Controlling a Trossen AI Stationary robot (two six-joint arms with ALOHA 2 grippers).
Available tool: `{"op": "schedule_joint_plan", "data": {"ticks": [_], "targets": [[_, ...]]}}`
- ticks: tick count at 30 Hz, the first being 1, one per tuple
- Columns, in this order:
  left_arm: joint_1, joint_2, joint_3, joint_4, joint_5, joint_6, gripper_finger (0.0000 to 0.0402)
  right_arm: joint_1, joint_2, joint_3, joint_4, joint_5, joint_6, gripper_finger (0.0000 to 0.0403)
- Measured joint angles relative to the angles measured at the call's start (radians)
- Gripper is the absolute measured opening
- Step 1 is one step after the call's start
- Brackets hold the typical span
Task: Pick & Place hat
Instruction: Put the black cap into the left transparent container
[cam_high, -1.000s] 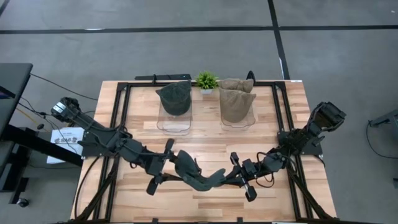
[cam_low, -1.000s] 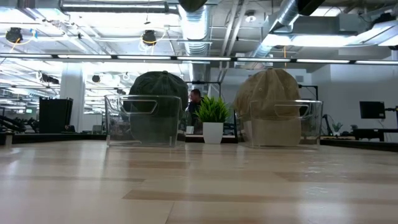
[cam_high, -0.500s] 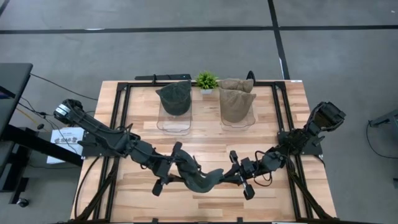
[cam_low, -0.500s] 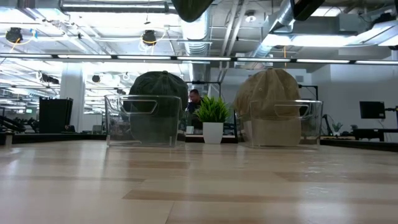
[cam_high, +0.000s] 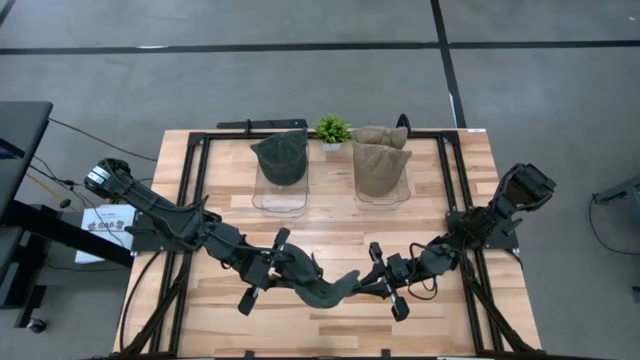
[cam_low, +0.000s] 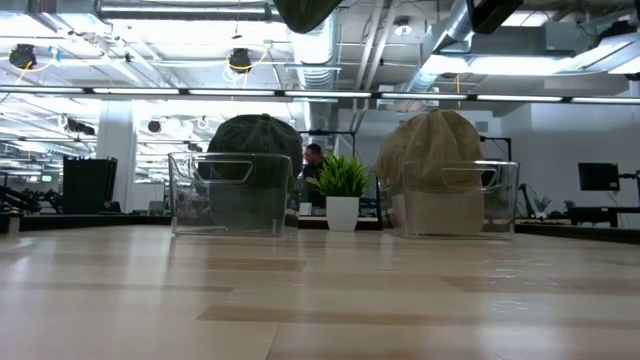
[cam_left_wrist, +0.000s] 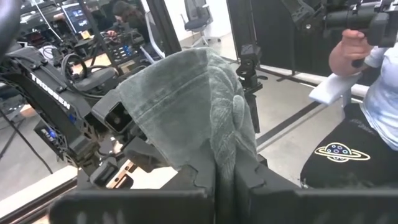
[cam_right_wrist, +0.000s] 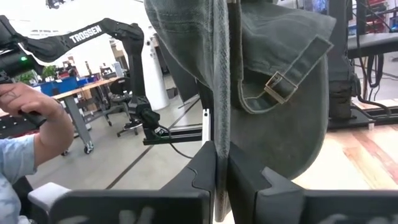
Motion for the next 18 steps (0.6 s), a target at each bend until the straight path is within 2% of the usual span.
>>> {"op": "schedule_joint_plan", "data": {"ticks": [7, 18], "targets": [[0.000, 0.000, 0.000, 0.000, 0.000, 0.000, 0.0013, -0.001, 0.000, 0.000, 0.000, -0.023, 0.000, 0.0048], [0.000, 0.000, 0.000, -0.001, 0.001, -0.003, 0.0013, -0.003, 0.000, 0.000, -0.025, -0.026, 0.001, 0.0170]]}}
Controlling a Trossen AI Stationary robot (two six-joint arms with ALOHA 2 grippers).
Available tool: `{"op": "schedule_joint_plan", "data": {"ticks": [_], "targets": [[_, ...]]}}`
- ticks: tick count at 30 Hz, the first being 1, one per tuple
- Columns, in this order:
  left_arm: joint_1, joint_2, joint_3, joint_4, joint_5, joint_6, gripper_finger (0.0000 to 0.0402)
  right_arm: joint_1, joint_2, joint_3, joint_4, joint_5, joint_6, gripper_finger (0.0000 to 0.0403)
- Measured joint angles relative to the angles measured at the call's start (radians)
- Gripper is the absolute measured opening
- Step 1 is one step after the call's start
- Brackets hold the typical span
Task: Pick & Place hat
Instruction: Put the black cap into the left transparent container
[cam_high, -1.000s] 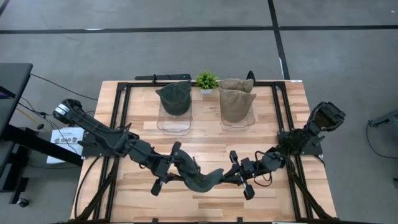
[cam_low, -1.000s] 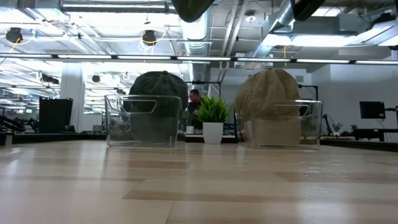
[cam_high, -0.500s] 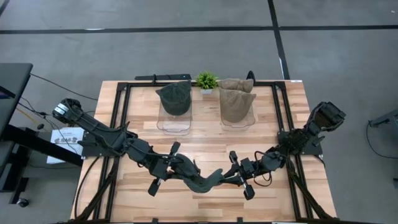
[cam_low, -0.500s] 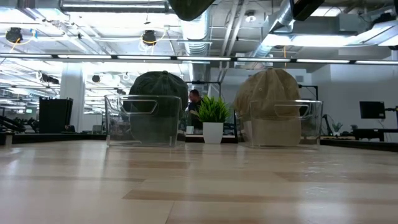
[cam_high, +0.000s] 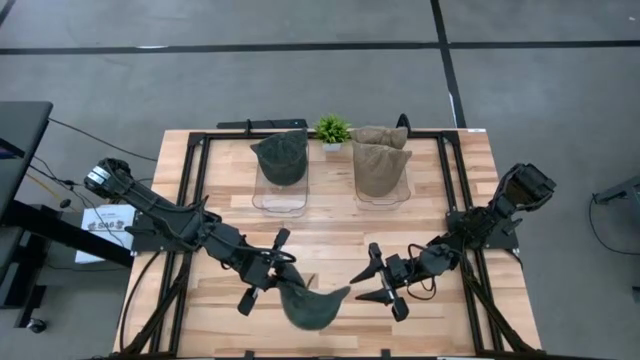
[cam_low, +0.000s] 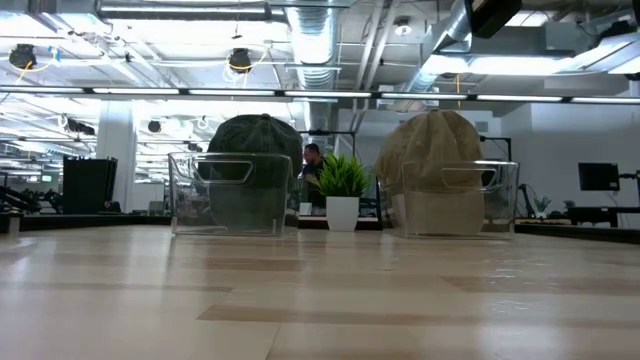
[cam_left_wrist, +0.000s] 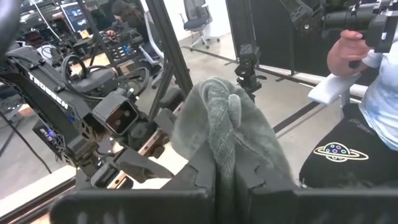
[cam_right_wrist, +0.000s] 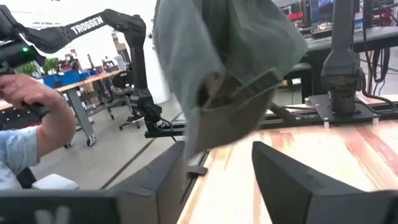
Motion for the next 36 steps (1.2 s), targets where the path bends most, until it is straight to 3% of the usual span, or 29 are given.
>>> {"op": "schedule_joint_plan", "data": {"ticks": [5, 10, 21, 36], "targets": [[0.004, 0.000, 0.000, -0.033, -0.030, 0.000, 0.0013, 0.000, 0.000, 0.000, -0.023, 0.001, 0.000, 0.0203], [0.021, -0.020, 0.000, -0.134, -0.106, -0.015, 0.0013, 0.000, -0.001, 0.000, -0.056, 0.001, -0.001, 0.0209], [0.138, -0.169, 0.000, -0.265, -0.123, -0.057, 0.0012, 0.000, -0.009, 0.000, -0.128, 0.007, -0.018, 0.0184], [0.409, -0.299, 0.000, -0.429, -0.115, -0.008, 0.0012, -0.022, -0.009, 0.000, -0.220, 0.007, -0.057, 0.0160]]}}
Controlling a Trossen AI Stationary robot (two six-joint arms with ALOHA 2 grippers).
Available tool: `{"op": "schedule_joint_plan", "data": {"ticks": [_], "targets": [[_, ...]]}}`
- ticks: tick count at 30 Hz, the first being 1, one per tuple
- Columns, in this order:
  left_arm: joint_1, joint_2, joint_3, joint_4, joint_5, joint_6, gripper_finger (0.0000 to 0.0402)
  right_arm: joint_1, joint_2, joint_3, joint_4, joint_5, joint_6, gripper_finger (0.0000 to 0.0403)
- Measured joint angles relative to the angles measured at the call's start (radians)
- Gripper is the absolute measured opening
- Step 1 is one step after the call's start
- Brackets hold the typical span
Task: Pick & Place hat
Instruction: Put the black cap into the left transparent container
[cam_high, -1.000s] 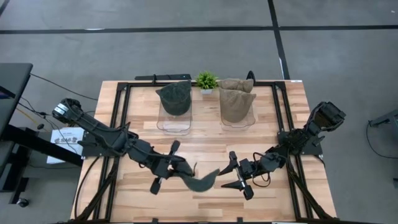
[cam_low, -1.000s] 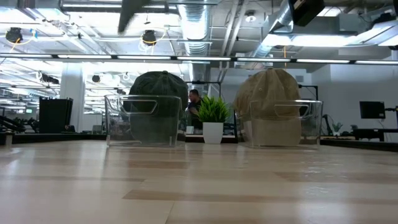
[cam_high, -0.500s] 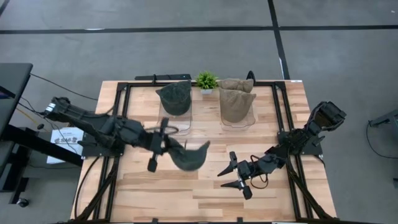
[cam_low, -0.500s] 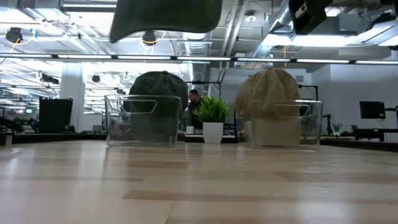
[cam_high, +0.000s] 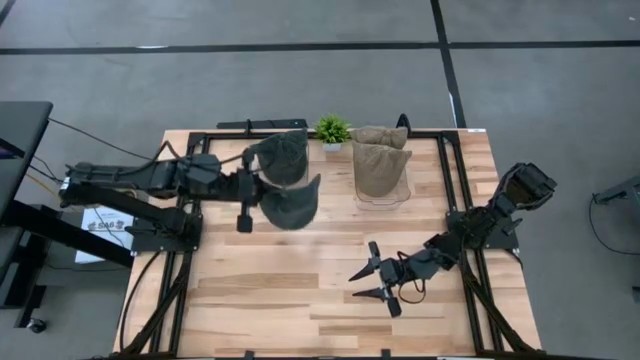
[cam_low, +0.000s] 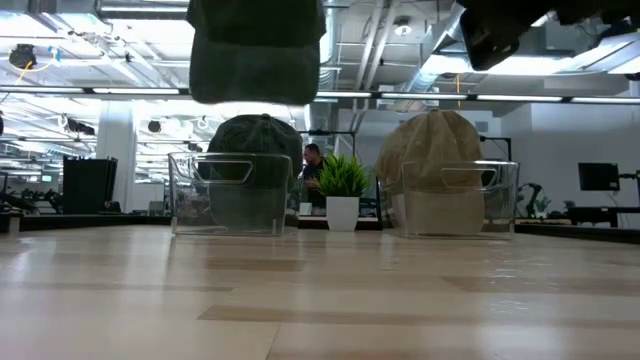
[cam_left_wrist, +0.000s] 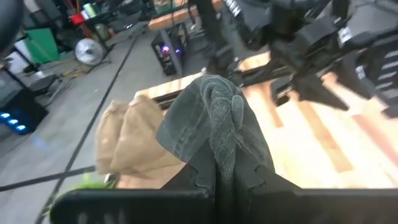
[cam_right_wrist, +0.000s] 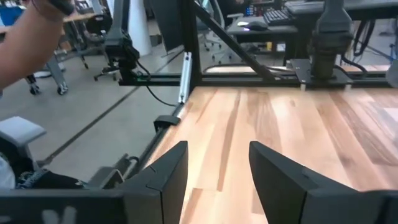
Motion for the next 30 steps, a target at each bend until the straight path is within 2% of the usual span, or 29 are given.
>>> {"op": "schedule_joint_plan", "data": {"ticks": [6, 12, 19, 30], "targets": [[0.099, -0.016, -0.031, -0.004, 0.006, 0.062, 0.0013, -0.028, 0.010, 0.000, -0.012, 0.000, 0.001, 0.0160], [0.215, -0.027, -0.070, -0.010, 0.107, 0.100, 0.0011, -0.044, 0.011, 0.000, -0.037, 0.000, 0.002, 0.0160], [0.336, -0.029, -0.099, -0.005, 0.161, 0.164, 0.0011, -0.044, 0.011, 0.000, -0.039, 0.000, 0.001, 0.0154], [0.518, -0.029, -0.129, 0.011, 0.341, 0.170, 0.0011, -0.044, 0.011, 0.000, -0.057, 0.000, 0.001, 0.0142]]}}
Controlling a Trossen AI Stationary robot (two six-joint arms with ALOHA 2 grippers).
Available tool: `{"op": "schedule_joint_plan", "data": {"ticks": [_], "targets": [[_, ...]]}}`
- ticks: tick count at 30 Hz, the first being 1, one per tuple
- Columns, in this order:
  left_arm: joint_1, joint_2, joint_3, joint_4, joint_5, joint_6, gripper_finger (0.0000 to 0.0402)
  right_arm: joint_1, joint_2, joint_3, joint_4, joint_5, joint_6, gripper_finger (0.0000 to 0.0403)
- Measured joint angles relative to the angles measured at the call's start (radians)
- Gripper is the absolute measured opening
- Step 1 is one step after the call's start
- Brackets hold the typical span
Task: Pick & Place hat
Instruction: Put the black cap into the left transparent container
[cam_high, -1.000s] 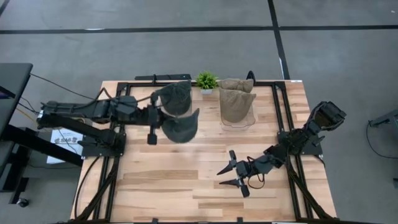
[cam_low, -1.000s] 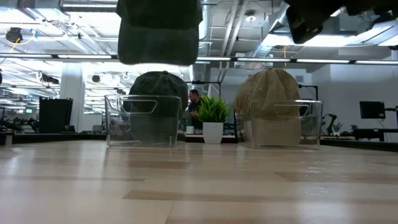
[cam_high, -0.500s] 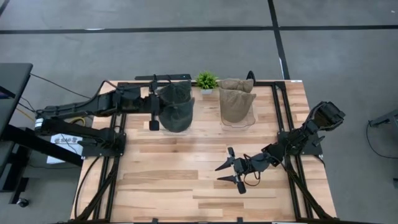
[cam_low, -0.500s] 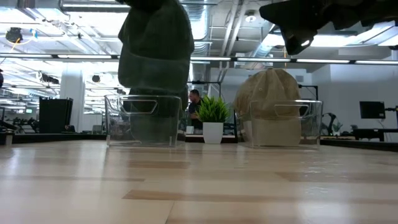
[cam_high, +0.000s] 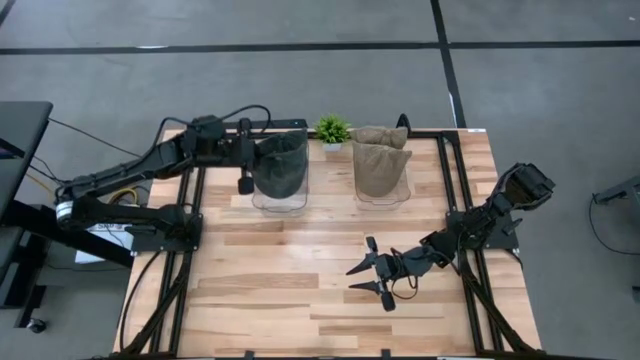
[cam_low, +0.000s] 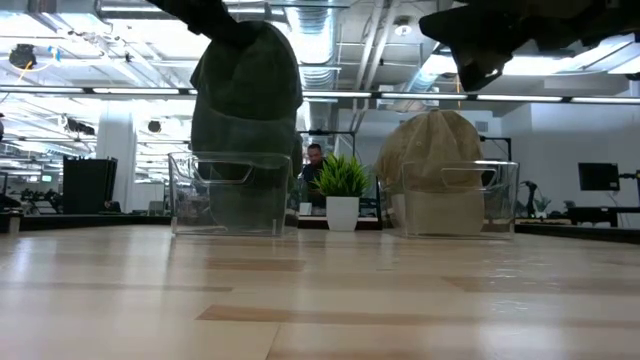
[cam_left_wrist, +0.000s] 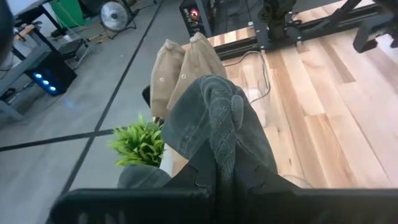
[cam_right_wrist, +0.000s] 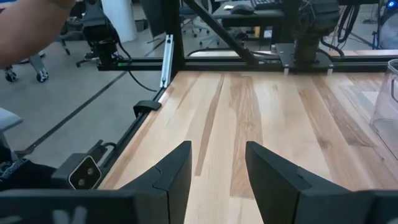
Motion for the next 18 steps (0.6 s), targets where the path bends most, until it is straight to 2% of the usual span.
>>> {"op": "schedule_joint_plan", "data": {"ticks": [9, 18], "targets": [[0.020, 0.024, -0.008, 0.014, 0.081, 0.025, 0.0010, 0.000, 0.000, 0.000, -0.013, 0.000, -0.024, 0.0133], [0.061, 0.031, -0.163, 0.133, 0.083, 0.047, 0.0011, 0.000, 0.000, 0.000, -0.014, 0.000, -0.024, 0.0134]]}}
